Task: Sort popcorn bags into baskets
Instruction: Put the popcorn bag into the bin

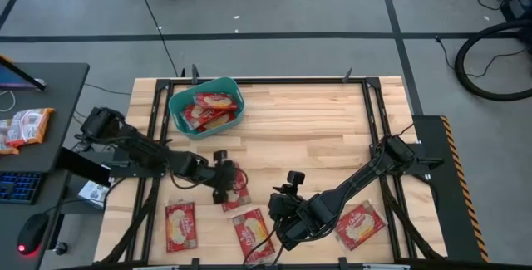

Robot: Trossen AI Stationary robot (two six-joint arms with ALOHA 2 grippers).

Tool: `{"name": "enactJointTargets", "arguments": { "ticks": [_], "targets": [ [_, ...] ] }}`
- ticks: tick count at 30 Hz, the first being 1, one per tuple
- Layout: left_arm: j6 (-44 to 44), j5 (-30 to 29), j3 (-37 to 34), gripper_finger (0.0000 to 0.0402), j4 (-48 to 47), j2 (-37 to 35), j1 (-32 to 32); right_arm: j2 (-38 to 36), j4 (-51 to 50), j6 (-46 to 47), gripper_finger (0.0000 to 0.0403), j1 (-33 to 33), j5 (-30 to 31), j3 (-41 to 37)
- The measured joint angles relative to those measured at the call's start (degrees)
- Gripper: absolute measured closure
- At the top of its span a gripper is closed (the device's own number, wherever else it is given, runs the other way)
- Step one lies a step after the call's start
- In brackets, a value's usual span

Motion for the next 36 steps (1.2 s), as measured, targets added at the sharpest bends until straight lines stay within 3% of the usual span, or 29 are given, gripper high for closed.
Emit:
{"name": "enactJointTargets", "arguments": {
  "ticks": [3, 5, 12, 14, 22, 30, 36],
  "targets": [
    [10.55, 7.69, 1.22, 0.0240, -1.64, -0.34, -0.88, 0.00, -0.04, -0.05, 0.0284, 0.00, -0.02, 0.00],
    [17.27, 8.25, 1.93, 0.0240, -3.25, -0.34, -2.69, 0.00, 0.00, -0.05, 0.0284, 0.00, 0.00, 0.00],
    [34.38, -8.73, 1.84, 0.0239, -9.17, -0.34, -12.81, 0.00, 0.00, -0.08, 0.0284, 0.00, 0.00, 0.00],
    [34.85, -11.71, 1.84, 0.0239, -10.71, -0.34, -15.06, 0.00, -0.02, -0.08, 0.0284, 0.00, 0.00, 0.00],
    [32.83, -14.32, -0.38, 0.0227, -13.09, -0.19, -18.79, 0.00, 0.28, -0.08, 0.0284, -0.04, 0.01, 0.00],
    [33.03, -16.52, -1.61, 0.0165, -10.38, 1.83, -18.39, 0.00, 0.30, -0.27, 0.0284, -0.09, 0.02, 0.02],
    [35.14, -17.47, -1.41, 0.0161, -9.63, 5.67, -18.27, 0.00, 0.70, -0.49, 0.0284, -0.11, 0.02, 0.02]
  ]
}}
